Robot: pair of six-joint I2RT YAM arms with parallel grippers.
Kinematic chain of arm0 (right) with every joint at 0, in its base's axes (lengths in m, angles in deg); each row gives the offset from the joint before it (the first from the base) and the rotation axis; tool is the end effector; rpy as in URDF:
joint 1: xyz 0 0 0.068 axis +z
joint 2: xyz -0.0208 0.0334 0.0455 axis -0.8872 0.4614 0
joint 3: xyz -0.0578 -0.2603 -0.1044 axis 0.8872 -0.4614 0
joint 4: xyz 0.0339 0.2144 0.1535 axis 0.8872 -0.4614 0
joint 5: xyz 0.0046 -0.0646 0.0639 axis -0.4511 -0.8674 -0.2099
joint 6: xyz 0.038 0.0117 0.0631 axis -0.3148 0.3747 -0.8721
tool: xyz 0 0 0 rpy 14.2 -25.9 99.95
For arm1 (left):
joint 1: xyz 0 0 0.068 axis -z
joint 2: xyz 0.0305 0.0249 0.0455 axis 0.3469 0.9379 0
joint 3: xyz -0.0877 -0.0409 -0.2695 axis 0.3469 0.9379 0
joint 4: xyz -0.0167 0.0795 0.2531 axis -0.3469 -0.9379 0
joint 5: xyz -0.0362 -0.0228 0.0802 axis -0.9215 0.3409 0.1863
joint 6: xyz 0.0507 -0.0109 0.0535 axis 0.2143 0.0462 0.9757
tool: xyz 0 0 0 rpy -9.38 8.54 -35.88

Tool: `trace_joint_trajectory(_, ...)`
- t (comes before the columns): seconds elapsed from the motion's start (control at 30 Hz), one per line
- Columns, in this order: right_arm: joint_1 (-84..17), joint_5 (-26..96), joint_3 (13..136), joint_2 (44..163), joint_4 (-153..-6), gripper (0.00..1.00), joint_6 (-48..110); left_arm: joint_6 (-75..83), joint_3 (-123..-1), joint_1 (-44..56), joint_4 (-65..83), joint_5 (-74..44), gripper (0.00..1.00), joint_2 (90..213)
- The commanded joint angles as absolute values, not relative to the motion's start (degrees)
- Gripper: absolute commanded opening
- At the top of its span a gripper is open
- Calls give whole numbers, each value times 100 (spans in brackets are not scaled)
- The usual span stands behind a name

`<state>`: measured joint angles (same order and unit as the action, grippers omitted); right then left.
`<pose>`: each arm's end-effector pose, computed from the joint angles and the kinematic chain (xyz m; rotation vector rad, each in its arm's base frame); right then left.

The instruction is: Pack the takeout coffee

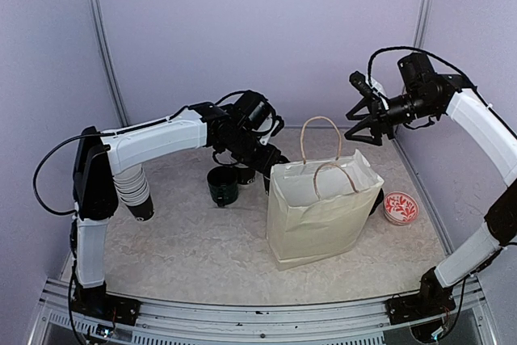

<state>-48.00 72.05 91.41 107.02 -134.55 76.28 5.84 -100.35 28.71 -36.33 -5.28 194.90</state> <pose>0.2930 0.1218 0.3949 -1.2858 1.7985 0.7146 0.3263 -0.3730 0.2725 0.8361 2.3731 -0.4010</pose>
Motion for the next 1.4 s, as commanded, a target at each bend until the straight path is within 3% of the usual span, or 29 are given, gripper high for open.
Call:
trace_joint_trajectory(0.0, -4771, 7215, 9325, 10733, -13534, 78, 7460, 665, -10380, 2918, -3171, -150, 60, 19740)
trace_joint_trajectory(0.8, -4768, 7216, 9126, 10707, -13463, 78, 7397, 640, -11151, 2909, -3004, 216, 67, 20829)
trace_joint_trajectory(1.37, -4768, 7232, 9048, 10716, -13420, 78, 7380, 938, -10880, 3177, -2854, 631, 68, 20531)
